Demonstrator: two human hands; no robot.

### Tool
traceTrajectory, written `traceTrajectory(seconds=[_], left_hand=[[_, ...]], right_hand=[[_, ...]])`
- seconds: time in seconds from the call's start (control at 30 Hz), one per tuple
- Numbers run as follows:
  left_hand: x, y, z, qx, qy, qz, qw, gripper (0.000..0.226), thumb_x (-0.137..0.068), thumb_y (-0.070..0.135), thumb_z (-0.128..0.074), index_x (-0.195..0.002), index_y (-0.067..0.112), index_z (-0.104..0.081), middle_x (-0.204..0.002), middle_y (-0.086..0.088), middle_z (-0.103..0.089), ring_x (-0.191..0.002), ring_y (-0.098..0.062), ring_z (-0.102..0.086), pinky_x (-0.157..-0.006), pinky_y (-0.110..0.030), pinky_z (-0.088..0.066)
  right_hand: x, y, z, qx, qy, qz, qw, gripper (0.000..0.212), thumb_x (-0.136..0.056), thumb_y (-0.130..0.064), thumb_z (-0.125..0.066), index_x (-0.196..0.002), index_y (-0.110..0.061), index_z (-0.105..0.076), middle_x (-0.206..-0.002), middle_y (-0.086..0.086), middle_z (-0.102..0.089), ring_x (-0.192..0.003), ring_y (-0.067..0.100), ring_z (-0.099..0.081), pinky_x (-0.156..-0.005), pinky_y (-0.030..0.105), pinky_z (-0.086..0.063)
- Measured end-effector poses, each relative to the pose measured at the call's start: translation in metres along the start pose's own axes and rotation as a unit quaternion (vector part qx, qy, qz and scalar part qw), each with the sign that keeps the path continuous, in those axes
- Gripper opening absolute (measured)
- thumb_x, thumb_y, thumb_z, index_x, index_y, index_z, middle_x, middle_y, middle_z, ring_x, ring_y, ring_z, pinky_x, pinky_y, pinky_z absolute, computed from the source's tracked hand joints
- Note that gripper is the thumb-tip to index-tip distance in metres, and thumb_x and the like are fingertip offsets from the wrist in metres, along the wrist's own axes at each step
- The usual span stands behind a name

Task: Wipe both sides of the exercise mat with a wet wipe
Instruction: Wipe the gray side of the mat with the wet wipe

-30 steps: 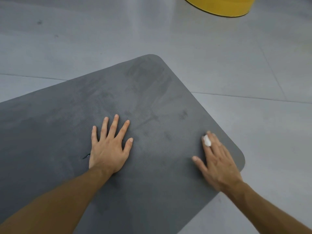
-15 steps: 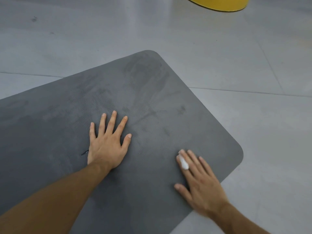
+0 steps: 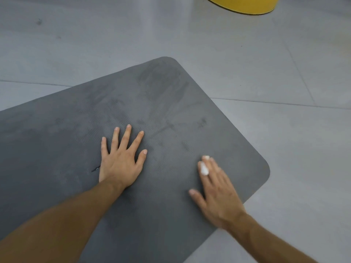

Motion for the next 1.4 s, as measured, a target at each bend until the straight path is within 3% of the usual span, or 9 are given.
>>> traceTrajectory(seconds=[0.13,0.23,0.53,0.67,0.9,1.03,1.1,1.27,1.4], left_hand=[[0.012,0.005,0.001,-0.008,-0.008,-0.013,1.0,0.068,-0.101,0.065,-0.011,-0.164,0.041,-0.011,-0.174,0.005,-0.002,-0.16,-0.026,0.004,-0.127,-0.059,0.0],[0.028,0.013,-0.001,-0.013,-0.01,-0.029,0.999,0.067,-0.101,0.063,-0.014,-0.164,0.04,-0.014,-0.174,0.005,-0.004,-0.16,-0.026,0.002,-0.127,-0.059,-0.002],[0.041,0.019,-0.003,-0.02,-0.015,-0.044,0.999,0.067,-0.101,0.065,-0.012,-0.164,0.042,-0.008,-0.174,0.006,0.0,-0.16,-0.025,0.006,-0.127,-0.06,-0.001],[0.04,0.017,-0.003,-0.019,-0.015,-0.043,0.999,0.068,-0.101,0.066,-0.012,-0.164,0.042,-0.009,-0.174,0.007,0.0,-0.16,-0.024,0.006,-0.127,-0.059,-0.001],[0.04,0.017,-0.005,-0.018,-0.006,-0.044,0.999,0.067,-0.101,0.065,-0.015,-0.164,0.042,-0.015,-0.174,0.006,-0.006,-0.16,-0.026,-0.001,-0.126,-0.06,-0.003],[0.041,0.017,-0.005,-0.015,-0.001,-0.042,0.999,0.067,-0.101,0.065,-0.017,-0.164,0.042,-0.016,-0.174,0.007,-0.006,-0.16,-0.025,-0.001,-0.126,-0.06,-0.004],[0.041,0.017,-0.004,-0.011,0.002,-0.043,0.999,0.067,-0.101,0.065,-0.018,-0.164,0.042,-0.017,-0.174,0.007,-0.006,-0.16,-0.025,-0.001,-0.126,-0.06,-0.004],[0.041,0.017,-0.004,-0.008,0.003,-0.041,0.999,0.066,-0.101,0.065,-0.018,-0.163,0.042,-0.017,-0.174,0.006,-0.008,-0.16,-0.025,-0.002,-0.127,-0.059,-0.004],[0.041,0.017,-0.004,-0.015,0.002,-0.039,0.999,0.067,-0.101,0.066,-0.016,-0.164,0.042,-0.015,-0.174,0.006,-0.007,-0.16,-0.025,-0.002,-0.127,-0.059,-0.004]], right_hand=[[0.045,-0.072,-0.023,0.042,-0.018,0.21,0.977,0.08,-0.104,-0.068,-0.034,-0.161,-0.013,-0.035,-0.172,0.006,-0.02,-0.16,0.024,-0.015,-0.122,0.04,-0.024],[0.052,-0.069,-0.025,0.091,-0.009,0.245,0.965,0.077,-0.104,-0.067,-0.032,-0.162,-0.016,-0.034,-0.172,0.003,-0.02,-0.159,0.021,-0.018,-0.122,0.039,-0.024],[0.004,0.091,0.015,0.071,0.014,-0.131,0.989,0.088,-0.098,-0.072,-0.009,-0.165,-0.016,-0.023,-0.173,0.004,-0.016,-0.16,0.023,-0.013,-0.127,0.036,-0.009],[0.003,0.121,0.024,0.041,0.01,-0.209,0.977,0.099,-0.093,-0.077,0.0,-0.166,-0.012,-0.017,-0.173,0.009,-0.012,-0.16,0.024,-0.008,-0.128,0.039,-0.009],[0.03,0.009,-0.007,-0.01,0.013,0.028,0.999,0.086,-0.104,-0.069,-0.027,-0.163,-0.006,-0.026,-0.173,0.011,-0.012,-0.161,0.024,-0.006,-0.128,0.04,-0.012],[0.061,-0.053,-0.021,0.055,-0.026,0.224,0.973,0.083,-0.104,-0.069,-0.029,-0.165,-0.013,-0.022,-0.174,0.006,-0.007,-0.161,0.022,-0.002,-0.128,0.042,-0.013],[0.068,-0.049,-0.024,0.082,-0.017,0.246,0.966,0.081,-0.105,-0.067,-0.029,-0.166,-0.015,-0.018,-0.174,0.003,-0.006,-0.161,0.021,-0.004,-0.128,0.041,-0.013],[0.051,0.048,-0.009,0.094,0.037,0.018,0.995,0.07,-0.106,-0.059,-0.028,-0.162,-0.017,-0.033,-0.17,0.001,-0.028,-0.159,0.019,-0.019,-0.125,0.046,-0.022],[0.05,0.122,0.007,0.075,0.034,-0.175,0.981,0.083,-0.1,-0.07,-0.014,-0.163,-0.018,-0.028,-0.171,0.002,-0.023,-0.158,0.02,-0.019,-0.124,0.044,-0.02]])
Point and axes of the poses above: each hand's wrist, its own x-axis away from the middle knuckle, its own z-axis out of the back of the hand, y = z × x, the point moved 3 cm from there along -x, towards the middle knuckle
